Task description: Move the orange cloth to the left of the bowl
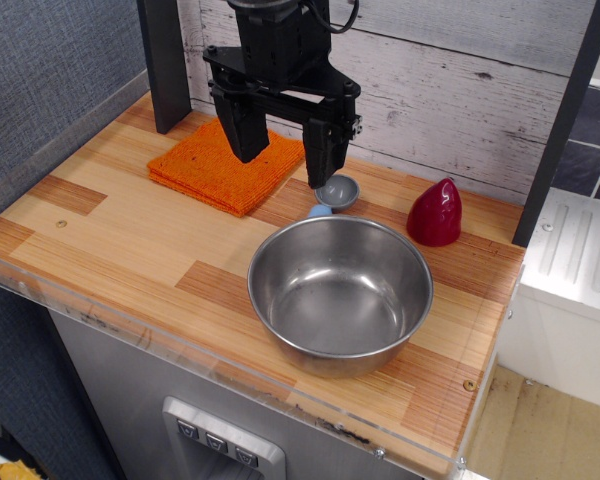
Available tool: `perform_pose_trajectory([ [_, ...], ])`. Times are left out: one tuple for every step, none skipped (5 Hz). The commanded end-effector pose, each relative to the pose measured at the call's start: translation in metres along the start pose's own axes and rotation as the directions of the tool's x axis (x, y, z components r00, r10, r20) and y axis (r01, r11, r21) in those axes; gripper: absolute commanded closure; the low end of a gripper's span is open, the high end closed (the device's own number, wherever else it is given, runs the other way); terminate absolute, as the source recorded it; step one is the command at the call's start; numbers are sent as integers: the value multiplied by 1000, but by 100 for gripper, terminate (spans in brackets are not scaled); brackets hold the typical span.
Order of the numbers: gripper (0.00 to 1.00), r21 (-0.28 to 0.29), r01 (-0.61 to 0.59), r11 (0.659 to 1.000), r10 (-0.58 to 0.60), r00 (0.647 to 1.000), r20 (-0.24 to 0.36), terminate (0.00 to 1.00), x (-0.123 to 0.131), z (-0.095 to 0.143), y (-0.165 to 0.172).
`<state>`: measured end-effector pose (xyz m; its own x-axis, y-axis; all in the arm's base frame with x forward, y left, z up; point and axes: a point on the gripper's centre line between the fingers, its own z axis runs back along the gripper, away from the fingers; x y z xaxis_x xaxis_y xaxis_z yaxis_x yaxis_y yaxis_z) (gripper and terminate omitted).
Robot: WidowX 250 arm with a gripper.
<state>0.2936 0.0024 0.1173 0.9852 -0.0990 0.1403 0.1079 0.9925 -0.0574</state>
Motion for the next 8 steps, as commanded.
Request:
perform_pose_trajectory([
  [0, 0, 0, 1000, 0, 1000, 0, 0, 0, 0, 0],
  [0, 23, 18, 1000, -18, 1000, 2, 0, 22, -9, 22],
  [0, 68, 10, 998, -11, 1000, 2, 0, 39, -11, 48],
  [0, 97, -2, 995, 3, 1000, -8, 0, 49, -16, 70],
  [0, 122, -18, 992, 22, 999, -28, 0, 52, -23, 88],
  [0, 149, -42, 988, 48, 998, -39, 0, 50, -31, 104],
  [0, 156, -68, 986, 76, 996, -48, 0, 53, -45, 121],
  [0, 124, -89, 988, 97, 993, -63, 0, 56, -61, 127],
])
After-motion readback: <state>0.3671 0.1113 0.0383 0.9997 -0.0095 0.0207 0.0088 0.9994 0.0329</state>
